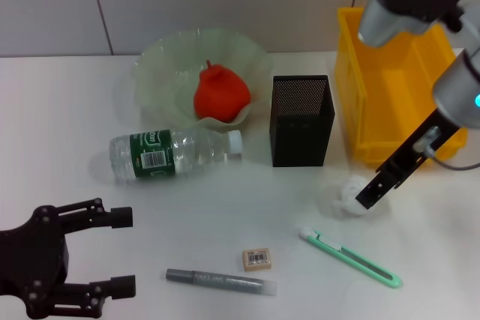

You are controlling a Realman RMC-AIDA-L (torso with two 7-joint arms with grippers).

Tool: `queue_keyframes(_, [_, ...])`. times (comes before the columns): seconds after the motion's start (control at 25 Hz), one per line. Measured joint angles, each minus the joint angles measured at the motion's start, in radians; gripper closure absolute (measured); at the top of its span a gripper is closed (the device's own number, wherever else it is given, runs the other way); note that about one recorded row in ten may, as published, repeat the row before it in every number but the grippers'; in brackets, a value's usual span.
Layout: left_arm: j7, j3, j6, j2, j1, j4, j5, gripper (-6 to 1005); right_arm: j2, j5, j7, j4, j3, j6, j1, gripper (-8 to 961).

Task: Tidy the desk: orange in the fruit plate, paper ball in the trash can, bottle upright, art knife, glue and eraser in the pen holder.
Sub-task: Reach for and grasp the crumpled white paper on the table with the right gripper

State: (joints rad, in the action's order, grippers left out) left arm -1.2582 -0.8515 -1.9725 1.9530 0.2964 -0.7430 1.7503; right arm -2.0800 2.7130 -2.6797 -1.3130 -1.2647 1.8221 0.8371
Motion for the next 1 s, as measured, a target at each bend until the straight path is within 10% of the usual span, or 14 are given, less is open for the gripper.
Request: queue_keyframes(1.0, [0.025, 0.008, 0.008, 0.024, 0.005, 0.011, 0.005, 141, -0.005, 0.005, -0.057, 0.328, -0.033, -0.342, -0.002, 177])
